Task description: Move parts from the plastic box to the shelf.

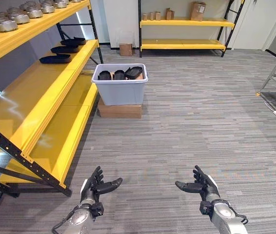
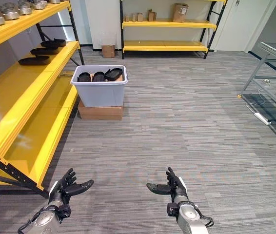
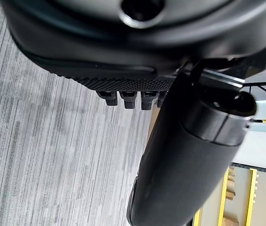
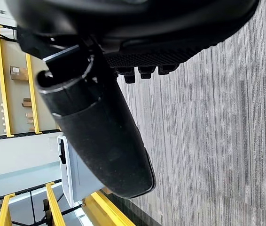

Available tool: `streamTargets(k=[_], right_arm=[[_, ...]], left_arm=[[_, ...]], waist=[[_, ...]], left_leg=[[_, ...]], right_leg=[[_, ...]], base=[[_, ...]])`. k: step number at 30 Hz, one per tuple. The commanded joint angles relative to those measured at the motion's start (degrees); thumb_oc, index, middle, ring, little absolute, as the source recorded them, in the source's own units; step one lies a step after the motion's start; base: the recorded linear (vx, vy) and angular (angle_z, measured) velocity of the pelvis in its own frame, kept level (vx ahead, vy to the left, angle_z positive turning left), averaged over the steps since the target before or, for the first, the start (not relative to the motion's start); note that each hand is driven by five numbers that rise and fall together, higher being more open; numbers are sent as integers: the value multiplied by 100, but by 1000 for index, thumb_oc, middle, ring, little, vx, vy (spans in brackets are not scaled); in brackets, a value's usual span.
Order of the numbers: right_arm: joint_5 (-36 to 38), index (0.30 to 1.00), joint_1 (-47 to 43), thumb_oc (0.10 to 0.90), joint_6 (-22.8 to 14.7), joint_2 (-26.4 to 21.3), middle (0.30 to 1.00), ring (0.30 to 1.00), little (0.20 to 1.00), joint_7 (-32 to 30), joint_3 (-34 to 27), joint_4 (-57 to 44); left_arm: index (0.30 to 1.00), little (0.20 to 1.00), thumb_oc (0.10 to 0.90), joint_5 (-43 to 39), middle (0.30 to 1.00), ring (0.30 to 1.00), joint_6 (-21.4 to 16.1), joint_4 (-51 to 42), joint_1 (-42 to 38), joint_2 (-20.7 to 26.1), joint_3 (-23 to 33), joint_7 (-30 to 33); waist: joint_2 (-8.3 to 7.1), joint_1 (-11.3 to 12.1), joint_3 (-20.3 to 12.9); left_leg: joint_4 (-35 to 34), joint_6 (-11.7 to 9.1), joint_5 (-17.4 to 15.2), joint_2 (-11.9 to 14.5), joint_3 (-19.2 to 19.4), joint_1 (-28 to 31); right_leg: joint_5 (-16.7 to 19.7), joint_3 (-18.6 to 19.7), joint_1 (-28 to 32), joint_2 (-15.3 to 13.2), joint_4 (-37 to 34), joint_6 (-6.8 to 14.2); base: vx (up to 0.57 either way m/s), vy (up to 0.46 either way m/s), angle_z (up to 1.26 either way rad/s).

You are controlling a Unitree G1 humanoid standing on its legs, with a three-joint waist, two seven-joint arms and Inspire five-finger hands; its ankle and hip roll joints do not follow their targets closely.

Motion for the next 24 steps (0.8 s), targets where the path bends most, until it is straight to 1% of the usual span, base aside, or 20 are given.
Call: streamTargets(k=[1,4,7,9,10,12,13,15,17,19,20,22,24], right_arm=[[603,1000,-600,900,-295,-112,1000,1000,1000,207,-48,-570],[433,1000,-557,900,-290,-72,1000,1000,1000,261,-3,-647],[351,1000,-539,900,-290,-76,1000,1000,1000,307,41,-660],[430,1000,-536,900,-419,-80,1000,1000,1000,519,42,-656],[419,1000,-523,900,-522,-85,1000,1000,1000,636,55,-671],[346,1000,-497,900,-665,-99,1000,1000,1000,582,67,-715],[369,1000,-476,900,-718,-108,1000,1000,1000,568,43,-746],[363,1000,-426,900,-685,-123,1000,1000,1000,643,-31,-800],[348,1000,-385,900,-668,-142,1000,1000,1000,722,-64,-811],[331,1000,-356,900,-666,-168,1000,1000,1000,812,-91,-811],[323,1000,-346,900,-680,-180,1000,1000,1000,858,-103,-805],[346,1000,-301,900,-764,-195,1000,1000,1000,1125,-145,-785],[392,1000,-248,900,-769,-230,1000,1000,1000,1108,-162,-812]], left_arm=[[1000,1000,900,211,1000,1000,66,-124,-546,201,-91,-345],[1000,1000,900,11,1000,1000,34,-97,-559,194,-95,-201],[1000,1000,900,34,1000,1000,21,-112,-560,164,-61,-205],[1000,1000,900,24,1000,1000,47,-167,-545,148,-65,-247],[1000,1000,900,-5,1000,1000,100,-191,-532,153,-73,-303],[1000,1000,900,-194,1000,1000,286,-236,-513,156,-77,-411],[1000,1000,900,-325,1000,1000,399,-265,-506,153,-73,-655],[1000,1000,900,-319,1000,1000,644,-374,-479,163,-82,-1095],[1000,1000,900,-231,1000,1000,687,-505,-443,182,-120,-1206],[1000,1000,900,-290,1000,1000,692,-605,-421,207,-151,-1187],[1000,1000,900,-329,1000,1000,680,-628,-413,219,-150,-1162],[1000,1000,900,-419,1000,1000,780,-538,-394,253,-95,-945],[1000,1000,900,-267,1000,1000,778,-399,-383,277,-57,-1149]], waist=[[-11,-76,-59],[5,-93,-56],[0,-90,-56],[-5,-84,-47],[-7,-82,-39],[-5,-85,-23],[-2,-90,-17],[4,-100,-19],[14,-102,-3],[24,-107,22],[26,-107,32],[11,-116,43],[-19,-139,60]], left_leg=[[-14,-227,-362,213,116,238],[-14,-221,-362,205,129,238],[-14,-220,-358,204,136,234],[-14,-217,-355,201,139,233],[-14,-216,-351,200,145,234],[-14,-210,-345,196,147,237],[-14,-202,-345,188,144,242],[-14,-192,-347,172,155,240],[-14,-179,-340,164,159,231],[-14,-160,-337,153,161,221],[-14,-151,-340,145,164,222],[-14,-126,-366,113,179,238],[-14,-85,-380,86,204,262]], right_leg=[[-253,-174,246,-197,96,305],[-255,-182,239,-202,99,308],[-256,-188,241,-198,95,302],[-259,-193,241,-193,99,298],[-259,-200,239,-191,108,296],[-269,-208,232,-190,135,294],[-273,-213,234,-191,147,296],[-276,-215,222,-195,165,307],[-283,-218,199,-211,199,308],[-290,-208,170,-231,237,315],[-289,-212,164,-241,245,320],[-300,-211,152,-271,285,350],[-317,-176,123,-306,377,379]], base=[[0,0,0],[0,0,0],[0,0,0],[0,0,0],[0,0,0],[21,17,1],[52,42,1],[45,58,1],[20,73,1],[14,70,-1],[35,77,-2],[85,133,-2],[92,126,0]])
